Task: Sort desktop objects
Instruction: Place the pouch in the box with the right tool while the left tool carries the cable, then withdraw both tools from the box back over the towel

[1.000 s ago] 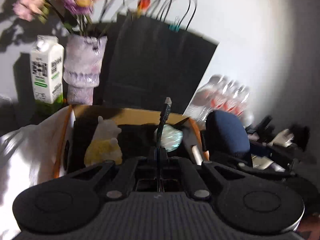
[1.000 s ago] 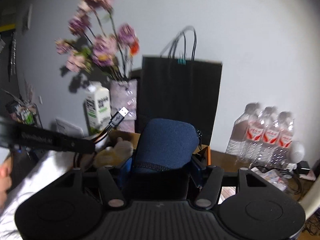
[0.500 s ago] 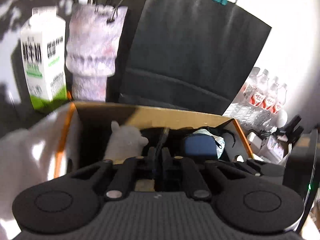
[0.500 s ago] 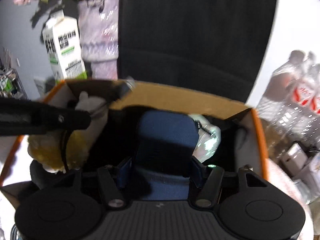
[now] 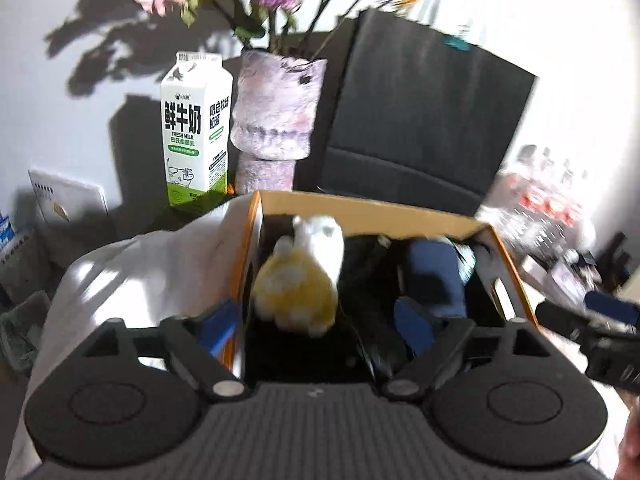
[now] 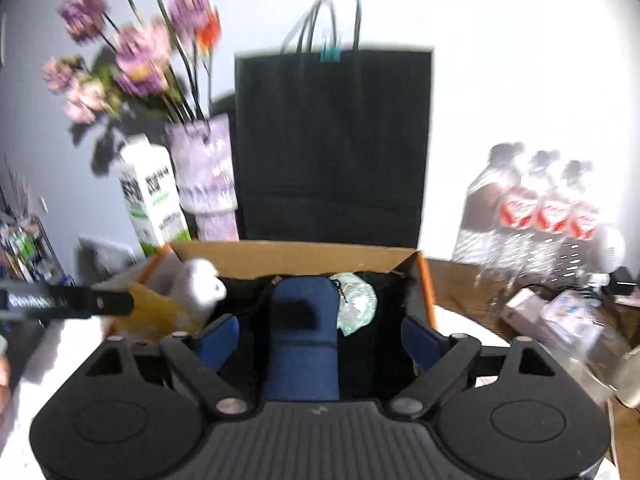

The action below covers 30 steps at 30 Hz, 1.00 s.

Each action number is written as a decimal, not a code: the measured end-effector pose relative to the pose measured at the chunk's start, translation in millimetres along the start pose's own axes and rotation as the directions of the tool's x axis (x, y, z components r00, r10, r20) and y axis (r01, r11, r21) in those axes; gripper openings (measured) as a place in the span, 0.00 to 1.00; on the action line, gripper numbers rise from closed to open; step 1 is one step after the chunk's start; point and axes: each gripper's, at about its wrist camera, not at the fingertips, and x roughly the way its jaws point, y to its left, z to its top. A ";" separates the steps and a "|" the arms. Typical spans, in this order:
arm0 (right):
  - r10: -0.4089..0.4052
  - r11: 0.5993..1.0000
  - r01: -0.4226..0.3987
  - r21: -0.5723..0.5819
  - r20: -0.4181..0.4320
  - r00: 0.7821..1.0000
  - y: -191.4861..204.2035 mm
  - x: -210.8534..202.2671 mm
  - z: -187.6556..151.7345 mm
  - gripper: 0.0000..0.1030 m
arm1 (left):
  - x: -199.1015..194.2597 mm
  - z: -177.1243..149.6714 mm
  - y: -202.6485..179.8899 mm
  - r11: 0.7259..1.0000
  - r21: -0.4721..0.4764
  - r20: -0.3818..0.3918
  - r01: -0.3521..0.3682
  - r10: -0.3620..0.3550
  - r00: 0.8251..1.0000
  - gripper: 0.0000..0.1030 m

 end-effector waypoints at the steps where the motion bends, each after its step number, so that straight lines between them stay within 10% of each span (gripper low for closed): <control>1: 0.003 1.000 -0.003 0.012 0.018 1.000 -2.0 -13.5 -7.3 0.93 | -12.2 -10.1 -1.1 1.000 0.018 0.013 0.003 -0.003 1.000 0.93; 15: 0.043 0.998 -0.044 0.040 0.027 0.999 -10.1 -129.6 -159.3 1.00 | -150.5 -159.2 -38.6 0.973 0.232 0.128 0.000 -0.031 0.991 1.00; 30: 0.055 0.997 -0.051 -0.058 0.069 0.996 11.6 -190.4 -259.0 1.00 | -157.2 -259.4 -42.5 0.974 0.227 0.126 0.018 -0.047 0.991 1.00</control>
